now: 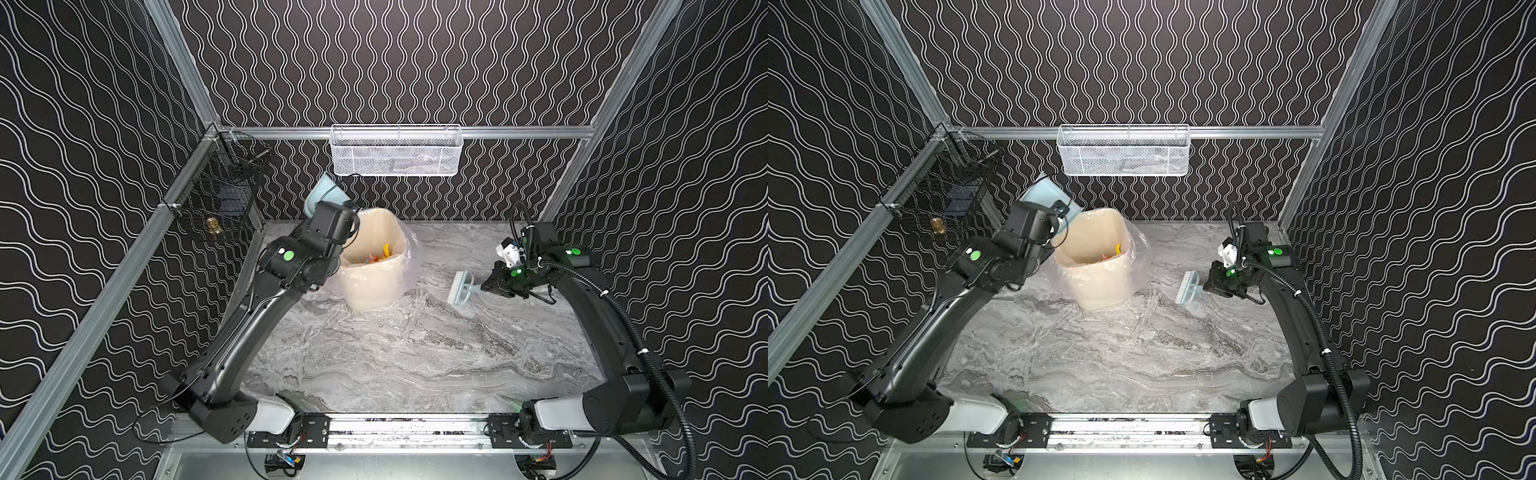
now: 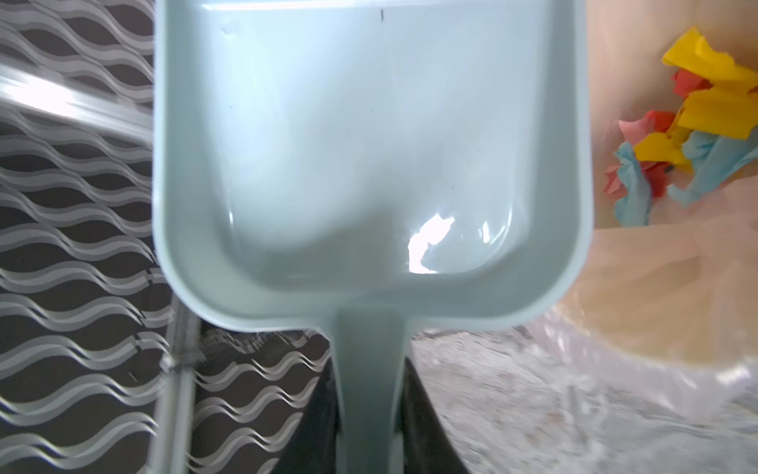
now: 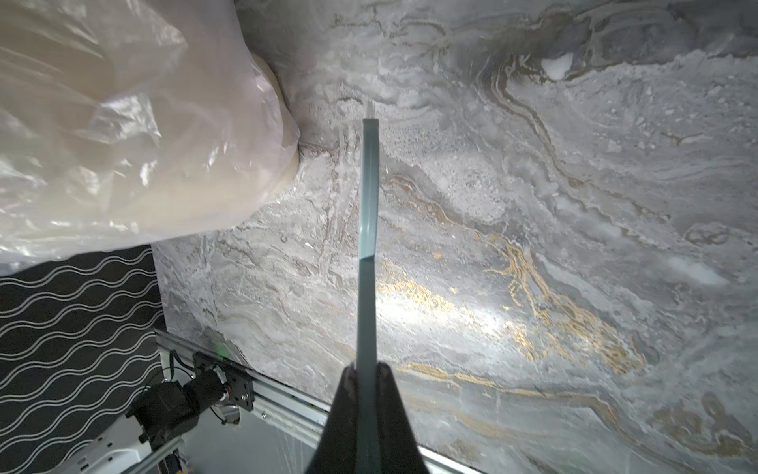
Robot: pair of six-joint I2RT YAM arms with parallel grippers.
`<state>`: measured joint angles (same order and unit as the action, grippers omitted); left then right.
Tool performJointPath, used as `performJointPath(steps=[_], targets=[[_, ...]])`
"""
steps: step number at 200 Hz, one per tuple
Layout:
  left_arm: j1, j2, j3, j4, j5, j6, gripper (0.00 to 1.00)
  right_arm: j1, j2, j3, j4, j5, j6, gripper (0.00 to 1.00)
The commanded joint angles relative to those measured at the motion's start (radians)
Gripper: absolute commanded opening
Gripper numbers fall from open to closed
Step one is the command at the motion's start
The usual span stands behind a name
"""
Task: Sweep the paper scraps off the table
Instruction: 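Move the empty dustpan away from the bin with the left gripper, then lower the dustpan and brush onto the table and open both grippers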
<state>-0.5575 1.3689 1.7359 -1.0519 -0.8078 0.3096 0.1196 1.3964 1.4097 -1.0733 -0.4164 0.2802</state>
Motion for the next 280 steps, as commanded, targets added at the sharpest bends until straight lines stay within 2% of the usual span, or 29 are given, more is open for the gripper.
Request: performJointPath(steps=[1, 31, 67, 133, 167, 223, 266, 280], targets=[[0.056, -0.076, -0.047, -0.130, 0.056, -0.293, 0.05, -0.020, -0.014, -0.024, 0.159, -0.023, 0.083, 0.00], [0.171, -0.183, -0.144, -0.172, 0.139, -0.414, 0.05, -0.093, -0.026, -0.089, 0.263, -0.050, 0.124, 0.00], [0.284, -0.245, -0.307, -0.158, 0.295, -0.509, 0.05, -0.159, -0.028, -0.176, 0.414, -0.083, 0.181, 0.00], [0.391, -0.268, -0.552, 0.011, 0.495, -0.595, 0.05, -0.197, -0.029, -0.403, 0.709, -0.094, 0.313, 0.00], [0.425, -0.260, -0.639, 0.080, 0.547, -0.626, 0.05, -0.231, -0.036, -0.581, 0.830, -0.124, 0.374, 0.00], [0.467, -0.260, -0.791, 0.218, 0.629, -0.689, 0.05, -0.262, -0.094, -0.777, 0.896, -0.127, 0.444, 0.00], [0.479, -0.216, -0.907, 0.335, 0.720, -0.757, 0.04, -0.268, -0.100, -0.834, 0.859, -0.121, 0.466, 0.15], [0.482, -0.201, -0.940, 0.369, 0.733, -0.772, 0.05, -0.268, -0.098, -0.839, 0.833, -0.107, 0.467, 0.17]])
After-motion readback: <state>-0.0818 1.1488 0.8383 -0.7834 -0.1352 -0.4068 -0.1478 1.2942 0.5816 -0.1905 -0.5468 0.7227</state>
